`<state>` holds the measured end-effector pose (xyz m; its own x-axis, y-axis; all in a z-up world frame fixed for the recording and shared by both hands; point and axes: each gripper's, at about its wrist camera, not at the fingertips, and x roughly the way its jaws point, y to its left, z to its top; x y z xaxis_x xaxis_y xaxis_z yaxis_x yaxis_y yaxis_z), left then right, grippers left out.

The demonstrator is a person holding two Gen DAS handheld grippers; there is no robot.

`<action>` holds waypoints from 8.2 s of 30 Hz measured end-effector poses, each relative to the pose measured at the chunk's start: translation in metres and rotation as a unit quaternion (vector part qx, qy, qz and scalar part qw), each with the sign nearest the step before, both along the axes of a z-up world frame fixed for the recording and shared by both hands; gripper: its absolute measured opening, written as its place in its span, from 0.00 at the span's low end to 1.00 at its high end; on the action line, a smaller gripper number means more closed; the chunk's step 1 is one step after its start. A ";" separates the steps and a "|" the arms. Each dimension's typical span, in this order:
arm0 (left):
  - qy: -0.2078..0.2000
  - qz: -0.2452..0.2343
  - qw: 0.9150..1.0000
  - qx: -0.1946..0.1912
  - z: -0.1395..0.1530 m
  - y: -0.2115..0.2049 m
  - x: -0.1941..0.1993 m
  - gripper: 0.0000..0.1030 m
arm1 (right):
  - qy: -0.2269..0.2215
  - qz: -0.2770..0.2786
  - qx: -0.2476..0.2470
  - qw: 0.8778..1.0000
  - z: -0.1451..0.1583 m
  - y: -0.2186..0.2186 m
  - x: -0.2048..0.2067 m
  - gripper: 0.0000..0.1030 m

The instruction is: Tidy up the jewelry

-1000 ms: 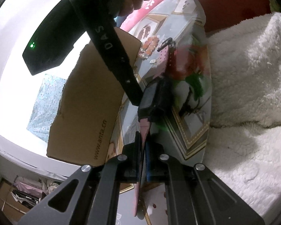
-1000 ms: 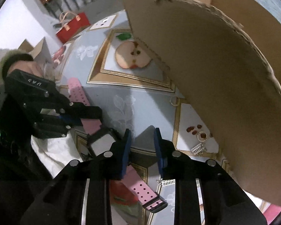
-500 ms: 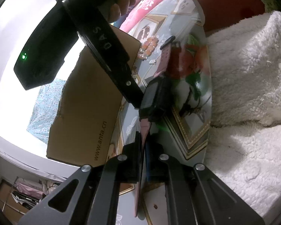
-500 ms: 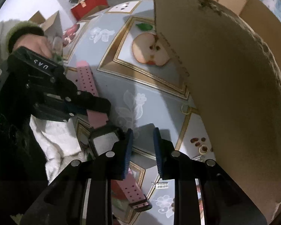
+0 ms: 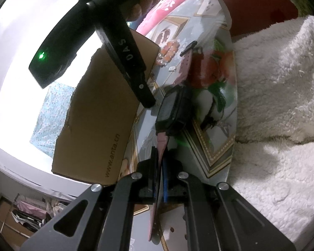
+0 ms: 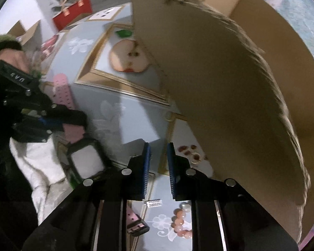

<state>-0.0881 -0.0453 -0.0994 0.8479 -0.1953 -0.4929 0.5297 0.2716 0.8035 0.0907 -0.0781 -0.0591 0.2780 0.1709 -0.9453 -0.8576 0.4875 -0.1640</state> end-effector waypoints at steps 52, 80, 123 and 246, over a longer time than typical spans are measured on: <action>0.121 0.100 0.955 -0.252 0.189 0.008 0.092 0.03 | -0.302 -0.140 0.191 0.923 0.133 -0.079 -0.086 0.02; 0.543 0.344 0.676 -0.360 0.106 0.014 0.378 0.43 | -0.001 -0.153 -0.014 0.988 0.093 -0.051 0.208 0.31; 0.235 0.352 0.728 -0.539 0.192 0.128 0.115 0.94 | -0.235 -0.338 0.233 0.881 0.137 -0.083 -0.049 0.92; 0.337 0.238 0.823 -0.390 0.082 0.056 0.151 0.01 | -0.088 -0.287 0.207 0.931 -0.001 -0.085 -0.069 0.06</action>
<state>0.0631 0.0107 -0.0177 0.5060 -0.4008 -0.7638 0.4686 0.8712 -0.1467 0.0222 -0.1627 -0.0598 0.5805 0.2853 -0.7626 -0.4138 0.9100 0.0255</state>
